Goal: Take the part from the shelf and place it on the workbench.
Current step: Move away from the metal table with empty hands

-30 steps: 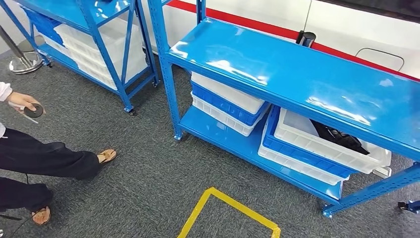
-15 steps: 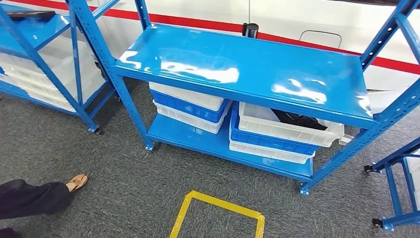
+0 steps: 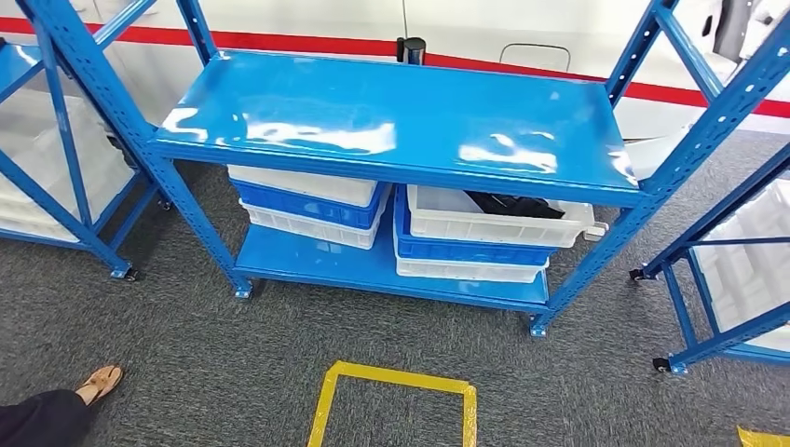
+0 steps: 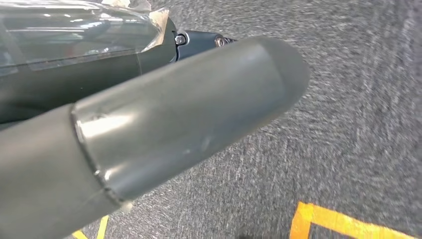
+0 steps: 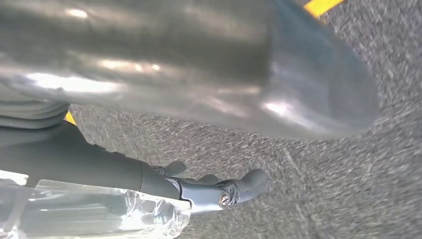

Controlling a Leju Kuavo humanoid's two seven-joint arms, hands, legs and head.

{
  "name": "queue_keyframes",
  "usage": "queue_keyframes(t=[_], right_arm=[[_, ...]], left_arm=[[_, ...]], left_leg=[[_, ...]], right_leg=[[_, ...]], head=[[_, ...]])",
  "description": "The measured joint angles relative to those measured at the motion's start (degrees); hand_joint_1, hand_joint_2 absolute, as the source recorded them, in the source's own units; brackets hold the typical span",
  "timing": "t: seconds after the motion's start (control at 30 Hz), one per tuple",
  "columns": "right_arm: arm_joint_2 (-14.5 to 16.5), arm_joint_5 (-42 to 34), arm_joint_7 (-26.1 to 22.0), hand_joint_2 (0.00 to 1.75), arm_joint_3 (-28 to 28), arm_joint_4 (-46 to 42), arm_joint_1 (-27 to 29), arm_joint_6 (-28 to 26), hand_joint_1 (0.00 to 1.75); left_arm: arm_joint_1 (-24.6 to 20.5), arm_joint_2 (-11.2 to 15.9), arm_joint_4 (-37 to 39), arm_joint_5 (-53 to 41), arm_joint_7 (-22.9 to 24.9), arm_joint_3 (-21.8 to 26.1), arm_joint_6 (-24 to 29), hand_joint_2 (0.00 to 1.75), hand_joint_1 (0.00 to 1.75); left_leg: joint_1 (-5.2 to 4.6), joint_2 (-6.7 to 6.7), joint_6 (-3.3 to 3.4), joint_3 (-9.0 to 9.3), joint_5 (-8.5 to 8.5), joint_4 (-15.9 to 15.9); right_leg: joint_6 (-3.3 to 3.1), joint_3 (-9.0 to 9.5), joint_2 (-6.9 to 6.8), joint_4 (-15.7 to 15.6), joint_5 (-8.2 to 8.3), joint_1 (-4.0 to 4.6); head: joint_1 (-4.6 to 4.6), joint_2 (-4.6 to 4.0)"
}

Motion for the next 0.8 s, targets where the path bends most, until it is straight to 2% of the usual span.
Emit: queue_keyframes(t=[0.03,0.07,0.1,0.17,0.2,0.23,0.27,0.33,0.37,0.4,0.43,0.47,0.53,0.57,0.63,0.73,0.8], right_arm=[[0.0,0.0,0.0,0.0,0.0,0.0,-0.1,0.0,0.0],[-0.1,0.0,0.0,0.0,0.0,0.0,-0.2,0.0,0.0],[-0.1,0.0,0.0,0.0,0.0,0.0,-0.3,0.0,0.0],[-0.1,0.0,0.0,0.0,0.0,0.0,-0.3,0.0,0.0],[-0.1,0.0,0.0,0.0,-0.1,0.0,-0.2,0.0,0.0],[-0.1,0.1,0.0,0.0,-0.1,0.0,-0.1,0.0,0.0],[-0.1,0.1,0.0,0.0,-0.1,0.0,-0.1,0.0,0.0],[-0.1,0.3,-0.2,0.0,-0.1,0.0,-0.2,0.0,0.0],[-0.1,0.3,-0.3,0.0,-0.1,0.0,-0.2,0.0,0.0],[-0.1,0.4,-0.4,0.0,-0.1,0.0,-0.1,0.0,0.0],[-0.1,0.5,-0.2,0.0,-0.1,0.0,-0.1,-0.1,0.0],[-0.1,0.6,0.0,0.0,-0.1,0.0,0.0,-0.2,0.0],[-0.1,1.1,0.9,0.0,-0.1,0.0,0.0,-0.4,0.0],[-0.1,1.8,1.7,0.0,0.0,0.0,0.1,-0.5,0.0],[-0.1,4.3,4.2,0.0,0.6,0.1,0.4,-1.0,0.0],[-0.1,6.9,6.8,0.0,2.1,0.3,1.3,-1.6,0.0],[0.2,7.1,7.2,0.0,2.5,0.5,1.6,-1.9,0.0]], left_arm=[[0.0,0.0,0.0,0.0,0.0,0.0,0.0,0.0,0.0],[0.0,0.0,0.0,0.0,0.0,0.0,0.0,0.0,0.0],[0.0,0.0,0.0,0.0,0.0,0.0,0.0,0.0,0.0],[-0.1,-0.1,0.0,0.0,0.0,0.0,0.0,0.0,0.0],[-0.3,-0.1,0.0,0.0,0.0,0.0,0.0,0.0,0.0],[-0.3,-0.1,0.0,0.0,0.0,0.0,0.0,0.0,0.0],[-0.4,-0.1,0.0,0.0,0.0,0.0,0.0,0.0,0.0],[-0.2,-0.1,0.0,0.1,0.0,0.0,0.0,0.0,0.0],[0.0,-0.1,0.0,0.2,0.0,0.0,0.0,0.0,0.0],[0.2,-0.1,0.0,0.2,0.0,0.1,0.0,0.0,0.0],[0.4,-0.1,0.0,0.3,0.0,0.1,0.0,0.0,0.0],[0.5,-0.1,0.0,0.3,0.0,0.1,0.0,0.0,0.0],[0.5,-0.1,0.0,0.4,0.0,0.2,0.1,0.0,0.0],[0.4,-0.1,0.0,0.4,0.1,0.3,0.1,0.0,0.0],[0.3,-0.2,0.0,0.4,0.3,0.5,0.1,0.0,0.0],[0.2,-0.5,0.0,0.1,0.2,0.8,0.0,0.0,0.0],[0.2,-0.7,0.0,-0.2,-0.1,0.8,-0.2,0.0,0.0]], left_leg=[[-0.1,0.61,-0.39,0.27,-0.26,0.0],[-0.23,1.2,-0.84,0.59,-0.55,0.0],[-0.38,1.79,-1.26,0.96,-0.8,0.0],[-0.37,3.03,-1.97,1.65,-1.11,-0.2],[-0.19,3.03,-2.31,1.89,-1.38,-0.1],[0.02,2.11,-2.57,1.71,-2.18,0.7],[0.18,0.62,-2.77,0.94,-3.6,2.8],[0.31,-2.79,-2.88,-2.37,-7.47,10.0],[0.29,-3.56,-2.88,-4.22,-8.81,13.5],[0.29,-3.94,-2.85,-5.53,-9.1,15.7],[0.29,-4.09,-2.77,-5.92,-8.18,15.7],[0.3,-4.31,-2.62,-5.28,-6.26,13.6],[0.26,-5.48,-2.12,-2.57,-2.03,6.3],[0.22,-6.03,-1.92,-1.48,-0.85,3.3],[-0.01,-6.43,-1.68,-0.81,-0.34,0.8],[-0.47,-6.28,-1.66,-0.75,-0.14,0.5],[-0.78,-6.34,-1.36,-0.72,-0.12,0.5]], right_leg=[[0.2,1.99,-1.47,-3.8,1.45,0.07],[-0.02,3.44,-2.56,-6.5,2.46,0.16],[-0.48,4.1,-3.19,-7.7,2.97,0.39],[-1.61,4.07,-2.12,-7.7,3.21,0.65],[-2.03,4.13,-1.42,-7.8,3.3,0.46],[-2.49,4.22,-0.72,-7.9,3.4,0.21],[-2.95,4.41,-0.02,-7.9,3.51,-0.02],[-3.64,4.39,1.36,-8.0,3.61,0.05],[-3.82,4.4,2.12,-7.9,3.61,0.24],[-3.88,4.44,2.96,-7.9,3.61,0.41],[-3.89,4.5,3.81,-7.9,3.6,0.53],[-3.89,4.59,4.66,-7.9,3.6,0.59],[-3.83,4.7,5.94,-7.8,3.57,0.73],[-3.72,4.67,6.41,-7.7,3.52,0.88],[-3.42,4.41,6.94,-7.6,3.4,1.26],[-3.19,4.11,6.96,-7.6,3.25,1.39],[-3.09,4.04,6.82,-7.8,3.25,1.2]], head=[[0.05,0.0],[0.04,0.0],[0.06,0.0],[0.02,0.0],[0.0,0.0],[-0.12,0.0],[-0.26,0.0],[-0.55,0.0],[-0.59,0.0],[-0.58,0.0],[-0.58,0.0],[-0.58,0.0],[-0.61,0.0],[-0.62,0.0],[-0.59,0.0],[-0.56,0.0],[-0.56,0.0]])
